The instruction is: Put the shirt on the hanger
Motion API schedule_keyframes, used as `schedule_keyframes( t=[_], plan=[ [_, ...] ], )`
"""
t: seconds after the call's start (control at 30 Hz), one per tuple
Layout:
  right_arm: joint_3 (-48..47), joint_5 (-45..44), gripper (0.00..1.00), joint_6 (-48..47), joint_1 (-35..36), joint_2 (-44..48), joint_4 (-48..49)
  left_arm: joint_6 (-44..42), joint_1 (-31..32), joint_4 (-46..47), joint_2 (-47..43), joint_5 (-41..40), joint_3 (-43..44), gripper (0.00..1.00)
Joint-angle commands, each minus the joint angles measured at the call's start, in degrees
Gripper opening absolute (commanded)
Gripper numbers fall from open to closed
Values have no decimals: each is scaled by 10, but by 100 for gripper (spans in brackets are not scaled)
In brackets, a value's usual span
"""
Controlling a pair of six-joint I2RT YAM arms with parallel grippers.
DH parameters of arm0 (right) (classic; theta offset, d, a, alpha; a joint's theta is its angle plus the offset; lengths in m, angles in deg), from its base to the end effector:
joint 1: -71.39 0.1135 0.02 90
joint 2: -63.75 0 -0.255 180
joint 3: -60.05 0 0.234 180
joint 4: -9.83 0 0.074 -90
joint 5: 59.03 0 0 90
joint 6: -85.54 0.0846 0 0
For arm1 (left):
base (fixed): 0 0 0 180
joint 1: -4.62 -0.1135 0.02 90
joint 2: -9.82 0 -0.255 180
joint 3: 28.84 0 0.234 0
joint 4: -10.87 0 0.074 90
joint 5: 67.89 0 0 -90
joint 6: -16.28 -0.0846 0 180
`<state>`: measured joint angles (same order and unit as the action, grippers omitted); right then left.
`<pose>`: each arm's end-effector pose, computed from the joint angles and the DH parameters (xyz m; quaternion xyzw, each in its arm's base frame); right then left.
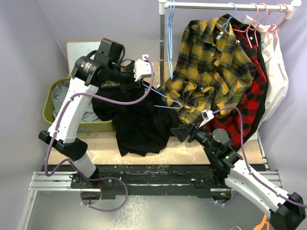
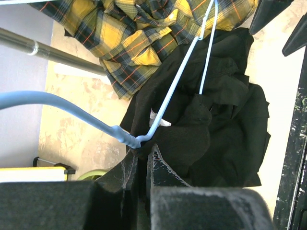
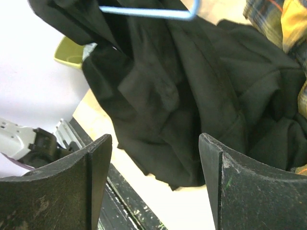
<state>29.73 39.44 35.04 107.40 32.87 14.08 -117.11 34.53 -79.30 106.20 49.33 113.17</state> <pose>0.1484 0.1232 0.2522 -0.0331 0.6834 0.4854 0.5443 0.2566 -0.1923 0.4295 0.6081 0.6649 -0.1715 0.3984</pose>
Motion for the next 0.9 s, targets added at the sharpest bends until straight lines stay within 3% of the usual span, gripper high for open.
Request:
schedule_keyframes(
  t=[0.0, 0.2, 0.87],
  plan=[
    [27, -7, 76, 27, 4, -62, 148, 18, -11, 33, -28, 2, -9, 0],
    [19, -1, 76, 23, 7, -154, 234, 23, -11, 39, -34, -8, -16, 0],
    [18, -21, 72, 17, 7, -200, 288, 46, -24, 55, -47, 4, -48, 0]
  ],
)
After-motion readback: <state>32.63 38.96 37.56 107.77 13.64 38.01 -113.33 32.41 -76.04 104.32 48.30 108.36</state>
